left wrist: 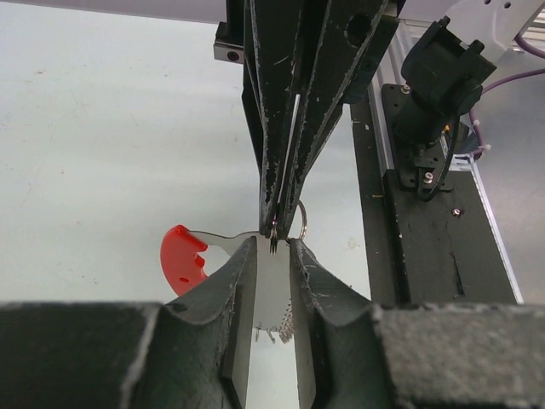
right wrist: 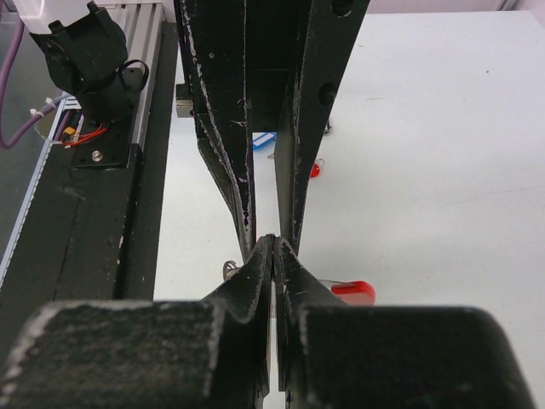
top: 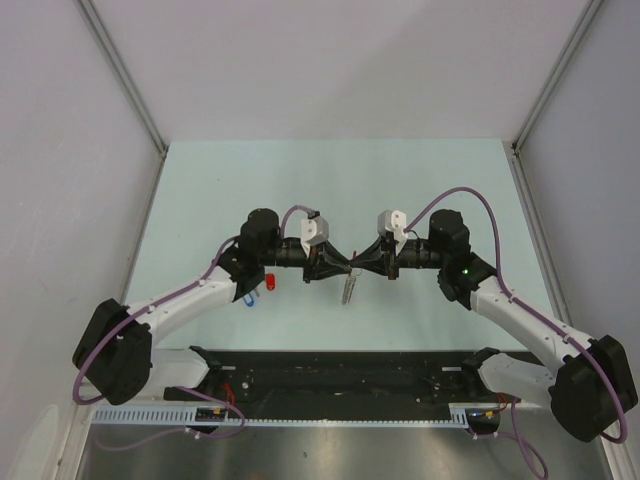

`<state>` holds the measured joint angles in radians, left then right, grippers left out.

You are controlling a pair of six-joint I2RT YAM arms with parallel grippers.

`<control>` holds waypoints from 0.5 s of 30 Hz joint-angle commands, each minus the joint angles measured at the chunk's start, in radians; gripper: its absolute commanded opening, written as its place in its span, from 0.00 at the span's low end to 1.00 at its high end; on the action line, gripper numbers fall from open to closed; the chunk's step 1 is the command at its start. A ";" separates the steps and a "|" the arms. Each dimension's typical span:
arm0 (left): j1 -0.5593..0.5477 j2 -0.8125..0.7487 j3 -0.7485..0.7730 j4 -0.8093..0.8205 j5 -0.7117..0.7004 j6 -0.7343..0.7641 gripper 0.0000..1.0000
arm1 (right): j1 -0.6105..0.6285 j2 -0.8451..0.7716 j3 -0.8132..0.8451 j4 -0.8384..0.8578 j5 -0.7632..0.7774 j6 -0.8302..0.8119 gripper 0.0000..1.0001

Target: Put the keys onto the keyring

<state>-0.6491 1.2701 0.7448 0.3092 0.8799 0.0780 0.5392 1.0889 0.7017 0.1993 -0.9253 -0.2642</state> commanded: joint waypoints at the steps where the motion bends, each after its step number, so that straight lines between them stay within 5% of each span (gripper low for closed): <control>1: 0.006 -0.017 0.025 0.050 0.040 -0.017 0.26 | 0.007 -0.014 0.018 0.042 -0.018 -0.007 0.00; 12: -0.001 -0.009 0.016 0.065 0.045 -0.020 0.00 | 0.015 -0.003 0.027 0.034 -0.017 -0.007 0.00; 15: -0.004 -0.014 0.007 0.080 0.036 -0.023 0.00 | 0.015 -0.009 0.030 0.029 0.000 -0.003 0.00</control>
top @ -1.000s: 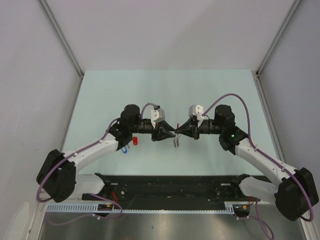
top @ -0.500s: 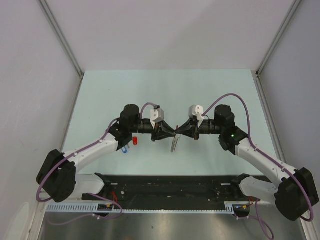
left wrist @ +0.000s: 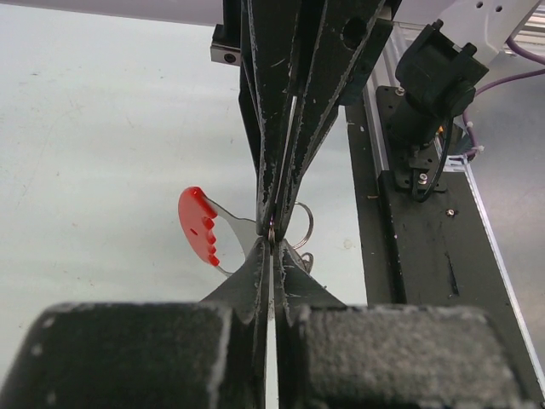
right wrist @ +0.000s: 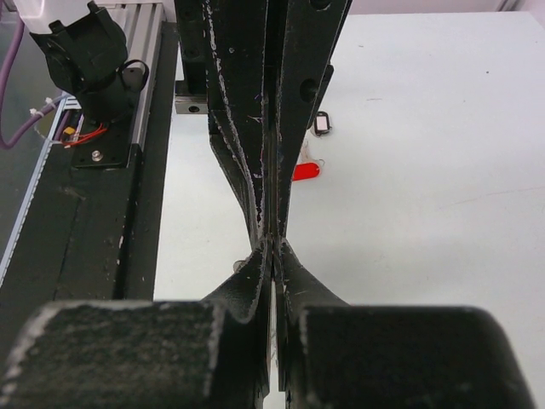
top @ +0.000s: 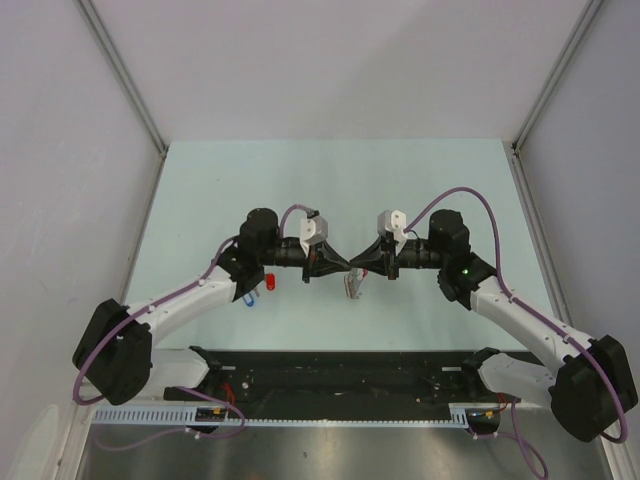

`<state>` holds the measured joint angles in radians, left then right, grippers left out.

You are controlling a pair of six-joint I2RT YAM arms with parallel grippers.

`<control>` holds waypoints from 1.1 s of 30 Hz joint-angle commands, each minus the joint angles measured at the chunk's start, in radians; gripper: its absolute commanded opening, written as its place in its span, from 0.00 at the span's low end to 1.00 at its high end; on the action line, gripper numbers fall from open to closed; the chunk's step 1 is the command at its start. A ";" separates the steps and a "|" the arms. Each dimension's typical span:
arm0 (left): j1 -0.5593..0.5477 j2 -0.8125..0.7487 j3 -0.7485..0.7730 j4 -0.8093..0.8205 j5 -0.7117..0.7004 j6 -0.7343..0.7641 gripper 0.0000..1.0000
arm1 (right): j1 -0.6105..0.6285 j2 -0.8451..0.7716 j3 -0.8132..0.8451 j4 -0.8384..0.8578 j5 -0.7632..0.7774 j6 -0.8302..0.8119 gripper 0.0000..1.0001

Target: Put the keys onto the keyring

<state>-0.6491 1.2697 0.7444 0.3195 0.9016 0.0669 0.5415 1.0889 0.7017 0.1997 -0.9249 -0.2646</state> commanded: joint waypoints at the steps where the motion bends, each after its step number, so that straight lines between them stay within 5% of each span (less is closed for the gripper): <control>1: -0.004 -0.021 0.004 0.076 0.001 -0.016 0.00 | 0.012 -0.015 0.030 0.033 0.007 0.004 0.04; 5: -0.006 -0.050 -0.042 0.127 -0.067 -0.041 0.00 | 0.009 -0.052 0.032 0.073 0.125 0.106 0.39; 10: -0.006 -0.076 -0.092 0.209 -0.138 -0.090 0.00 | 0.002 -0.106 0.038 0.076 0.268 0.257 0.69; 13: -0.006 -0.085 -0.120 0.257 -0.156 -0.111 0.00 | -0.008 -0.136 0.042 0.083 0.308 0.336 0.77; 20: -0.012 -0.102 -0.109 0.239 -0.191 -0.105 0.00 | -0.032 -0.150 0.101 -0.138 0.333 0.335 0.71; 33: -0.011 -0.115 -0.089 0.196 -0.262 -0.105 0.00 | -0.022 -0.014 0.102 -0.114 0.248 0.535 0.53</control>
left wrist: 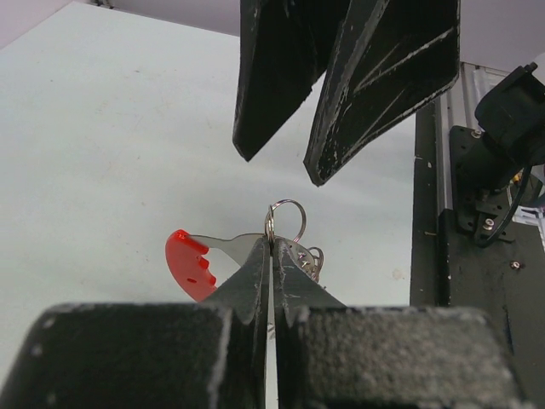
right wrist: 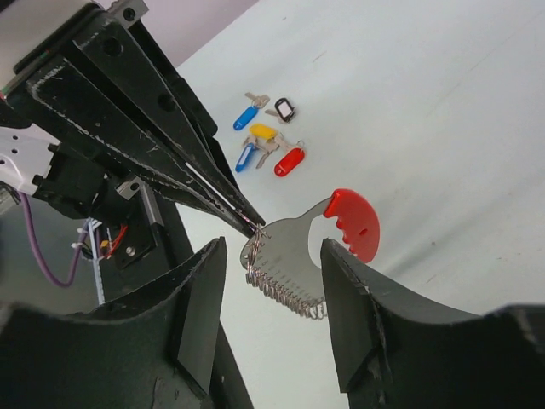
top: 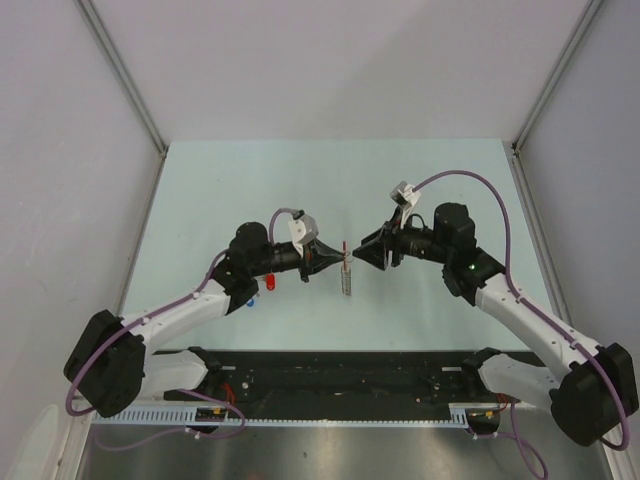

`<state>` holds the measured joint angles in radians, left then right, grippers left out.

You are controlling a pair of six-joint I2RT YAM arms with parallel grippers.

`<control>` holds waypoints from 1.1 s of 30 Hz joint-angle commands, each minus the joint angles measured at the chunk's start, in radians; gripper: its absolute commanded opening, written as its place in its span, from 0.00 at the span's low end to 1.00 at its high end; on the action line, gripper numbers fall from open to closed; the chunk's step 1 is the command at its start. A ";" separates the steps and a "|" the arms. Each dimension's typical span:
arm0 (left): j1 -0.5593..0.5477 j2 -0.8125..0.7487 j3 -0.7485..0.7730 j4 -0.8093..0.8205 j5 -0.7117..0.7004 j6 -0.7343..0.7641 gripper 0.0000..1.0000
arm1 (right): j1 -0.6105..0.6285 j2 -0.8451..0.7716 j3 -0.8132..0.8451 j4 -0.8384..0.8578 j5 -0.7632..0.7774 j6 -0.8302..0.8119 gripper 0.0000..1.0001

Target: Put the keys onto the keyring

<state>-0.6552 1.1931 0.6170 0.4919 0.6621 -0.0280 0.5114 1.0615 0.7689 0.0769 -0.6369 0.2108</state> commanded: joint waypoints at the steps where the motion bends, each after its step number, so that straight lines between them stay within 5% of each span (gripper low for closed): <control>1: -0.004 -0.039 0.041 0.020 -0.024 -0.012 0.00 | 0.010 0.028 0.035 0.006 -0.043 0.059 0.51; 17: -0.004 -0.036 0.058 -0.001 -0.032 -0.012 0.00 | 0.042 0.092 0.035 0.050 -0.084 0.059 0.29; 27: 0.012 -0.055 0.035 0.011 -0.107 -0.110 0.00 | 0.038 0.035 0.035 -0.003 -0.050 -0.025 0.00; 33: 0.040 -0.066 0.029 0.002 -0.130 -0.173 0.00 | 0.041 -0.006 0.035 -0.068 -0.030 -0.140 0.00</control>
<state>-0.6422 1.1595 0.6289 0.4587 0.5789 -0.1581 0.5488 1.0836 0.7692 0.0547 -0.6716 0.1486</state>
